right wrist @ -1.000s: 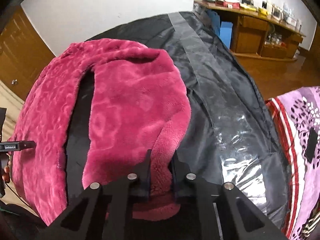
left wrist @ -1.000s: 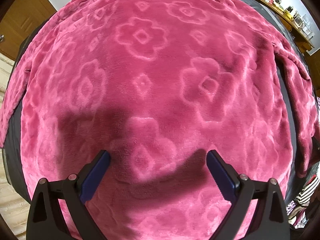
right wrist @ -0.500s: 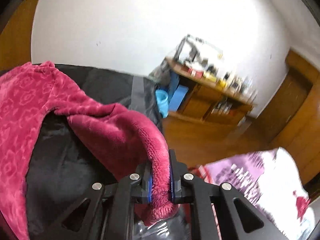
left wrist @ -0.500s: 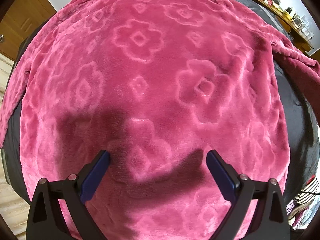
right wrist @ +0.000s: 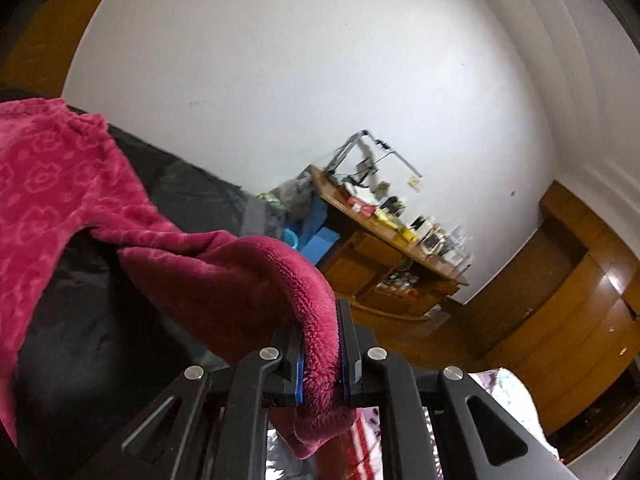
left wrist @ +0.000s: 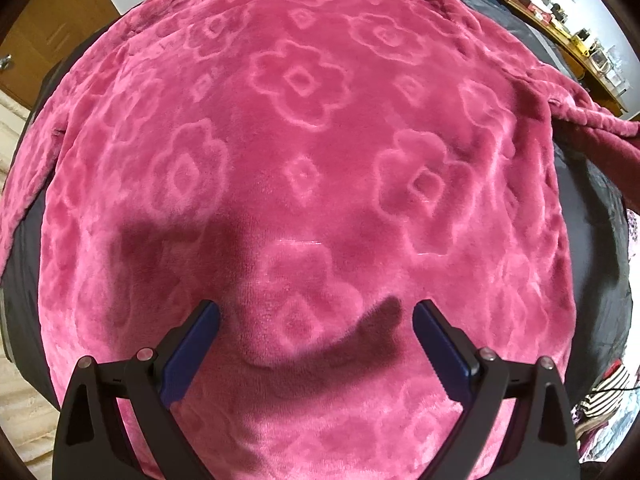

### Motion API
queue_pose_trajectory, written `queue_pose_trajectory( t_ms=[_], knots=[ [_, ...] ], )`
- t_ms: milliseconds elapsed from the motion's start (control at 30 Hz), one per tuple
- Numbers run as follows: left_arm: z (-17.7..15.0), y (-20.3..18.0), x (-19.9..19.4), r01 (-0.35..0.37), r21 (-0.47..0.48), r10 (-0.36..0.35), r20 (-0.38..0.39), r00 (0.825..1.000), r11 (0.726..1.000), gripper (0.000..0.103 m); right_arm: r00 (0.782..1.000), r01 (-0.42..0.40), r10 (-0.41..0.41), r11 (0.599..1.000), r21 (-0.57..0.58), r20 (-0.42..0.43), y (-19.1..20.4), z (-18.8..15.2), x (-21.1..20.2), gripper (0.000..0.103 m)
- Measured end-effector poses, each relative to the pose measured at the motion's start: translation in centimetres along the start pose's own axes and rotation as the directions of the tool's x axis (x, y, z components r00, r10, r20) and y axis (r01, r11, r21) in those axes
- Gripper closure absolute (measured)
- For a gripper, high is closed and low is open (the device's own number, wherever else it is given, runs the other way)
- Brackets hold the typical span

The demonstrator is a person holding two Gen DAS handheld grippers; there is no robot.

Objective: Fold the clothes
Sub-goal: 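Lift the held sleeve with the right gripper and carry it across the robe, then lay the sleeve across the robe body and open the right gripper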

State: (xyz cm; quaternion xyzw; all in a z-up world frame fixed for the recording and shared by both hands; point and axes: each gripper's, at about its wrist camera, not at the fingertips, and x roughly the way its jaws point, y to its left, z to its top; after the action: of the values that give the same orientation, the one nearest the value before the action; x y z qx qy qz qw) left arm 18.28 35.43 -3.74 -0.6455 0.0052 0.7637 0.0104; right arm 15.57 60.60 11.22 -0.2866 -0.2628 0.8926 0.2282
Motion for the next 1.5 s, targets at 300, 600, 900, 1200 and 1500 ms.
queue_pose_trajectory(
  t_ms=[300,600,900,1200,1500],
  knots=[
    [0.2,3.0,-0.9,0.034,-0.072,-0.032,0.017,0.999,0.997,0.004,0.957,0.107,-0.105,0.994,0.010,0.270,1.5,8.8,-2.8,0.090],
    [0.6,7.6,-1.4,0.062,-0.162,-0.058,0.034,0.998,0.985,0.004,0.779,0.043,0.066,0.986,-0.158,0.623,10.9,16.8,-11.6,0.090],
    [3.6,17.8,0.6,0.063,-0.269,-0.051,0.051,0.997,0.961,0.005,0.571,-0.021,0.549,0.753,-0.657,0.611,26.2,12.3,-19.2,0.011],
    [5.4,20.7,1.4,0.101,-0.299,-0.086,0.062,0.994,0.949,0.005,0.659,-0.571,0.722,0.662,-0.486,0.209,27.5,13.4,-13.9,0.011],
    [3.0,19.2,-1.6,0.205,-0.265,-0.179,0.119,0.977,0.942,0.004,0.685,-0.726,0.726,0.671,-0.151,-0.067,24.1,8.1,-6.9,0.011]
  ],
)
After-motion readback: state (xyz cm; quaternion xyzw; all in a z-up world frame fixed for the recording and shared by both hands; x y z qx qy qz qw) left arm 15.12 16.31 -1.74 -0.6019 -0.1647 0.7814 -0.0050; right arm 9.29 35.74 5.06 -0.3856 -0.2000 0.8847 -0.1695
